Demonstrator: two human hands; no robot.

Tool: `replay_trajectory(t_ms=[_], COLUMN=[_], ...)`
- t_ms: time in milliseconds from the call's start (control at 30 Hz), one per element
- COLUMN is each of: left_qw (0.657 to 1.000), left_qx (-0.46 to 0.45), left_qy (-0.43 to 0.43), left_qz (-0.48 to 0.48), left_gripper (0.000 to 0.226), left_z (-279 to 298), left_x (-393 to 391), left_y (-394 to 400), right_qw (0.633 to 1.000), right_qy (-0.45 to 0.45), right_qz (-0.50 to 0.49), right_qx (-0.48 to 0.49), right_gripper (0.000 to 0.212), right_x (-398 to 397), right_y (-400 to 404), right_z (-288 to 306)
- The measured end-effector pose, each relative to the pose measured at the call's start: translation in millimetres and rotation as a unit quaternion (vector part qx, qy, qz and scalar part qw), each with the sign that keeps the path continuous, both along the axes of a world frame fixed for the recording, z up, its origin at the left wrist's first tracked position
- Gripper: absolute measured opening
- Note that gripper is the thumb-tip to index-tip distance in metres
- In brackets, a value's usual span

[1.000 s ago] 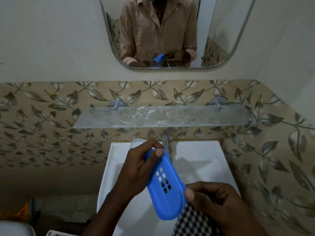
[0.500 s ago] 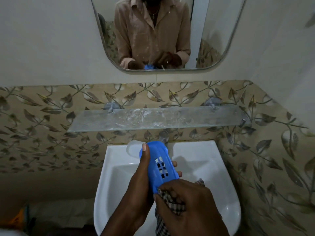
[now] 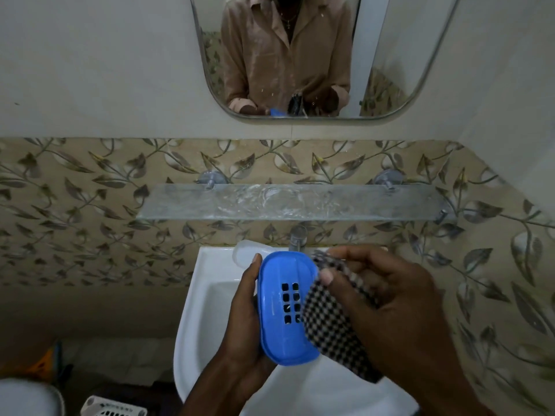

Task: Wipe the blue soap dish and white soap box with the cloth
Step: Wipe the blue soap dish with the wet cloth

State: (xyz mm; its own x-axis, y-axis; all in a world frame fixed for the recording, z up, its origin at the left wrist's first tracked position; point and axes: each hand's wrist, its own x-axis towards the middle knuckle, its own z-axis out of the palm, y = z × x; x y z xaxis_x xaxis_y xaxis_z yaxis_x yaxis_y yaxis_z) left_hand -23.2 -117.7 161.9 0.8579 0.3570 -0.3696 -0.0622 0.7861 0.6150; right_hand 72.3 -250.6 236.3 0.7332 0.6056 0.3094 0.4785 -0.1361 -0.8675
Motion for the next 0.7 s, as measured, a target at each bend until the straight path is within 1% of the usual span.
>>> replay_trajectory(t_ms=[100, 133, 267, 333, 367, 433, 500, 567, 633, 700], left_qw=[1.000, 1.000, 0.999, 0.999, 0.999, 0.999, 0.999, 0.998, 0.997, 0.998], left_qx=[0.016, 0.009, -0.045, -0.037, -0.033, -0.038, -0.042, -0.059, -0.079, -0.065], left_qy=[0.019, 0.022, -0.001, 0.001, 0.007, 0.017, 0.021, 0.003, -0.019, -0.018], left_qz=[0.008, 0.008, -0.001, -0.004, -0.011, -0.018, -0.009, -0.005, 0.000, -0.008], left_gripper=[0.066, 0.066, 0.068, 0.068, 0.068, 0.064, 0.060, 0.060, 0.063, 0.065], left_z=[3.7, 5.3, 9.8, 8.6, 7.9, 5.7, 3.9, 4.8, 6.6, 4.8], left_x=[4.8, 5.1, 2.7, 2.1, 2.2, 2.9, 2.1, 1.2, 0.9, 0.8], left_y=[-7.1, -7.3, 5.2, 7.5, 5.5, -2.2, -6.4, -1.3, 7.3, 11.1], right_qw=[0.986, 0.980, 0.961, 0.954, 0.955, 0.964, 0.974, 0.977, 0.968, 0.959], right_qy=[-0.154, -0.176, -0.188, -0.192, -0.205, -0.226, -0.210, -0.193, -0.201, -0.216], right_qz=[0.039, 0.057, 0.155, 0.184, 0.173, 0.104, 0.051, 0.066, 0.128, 0.159], right_qx=[-0.058, -0.073, -0.126, -0.141, -0.128, -0.091, -0.066, -0.060, -0.080, -0.091], right_gripper=[0.015, 0.014, 0.016, 0.016, 0.015, 0.012, 0.010, 0.009, 0.012, 0.013], right_x=[-8.4, -13.4, -30.3, -31.0, -26.1, -9.8, 1.7, -5.4, -27.9, -39.1], right_y=[19.8, 22.8, 11.3, 6.3, 9.3, 20.7, 30.2, 28.6, 17.2, 11.8], right_z=[-8.1, -10.5, -23.2, -23.8, -23.1, -18.2, -12.6, -18.5, -30.4, -36.0])
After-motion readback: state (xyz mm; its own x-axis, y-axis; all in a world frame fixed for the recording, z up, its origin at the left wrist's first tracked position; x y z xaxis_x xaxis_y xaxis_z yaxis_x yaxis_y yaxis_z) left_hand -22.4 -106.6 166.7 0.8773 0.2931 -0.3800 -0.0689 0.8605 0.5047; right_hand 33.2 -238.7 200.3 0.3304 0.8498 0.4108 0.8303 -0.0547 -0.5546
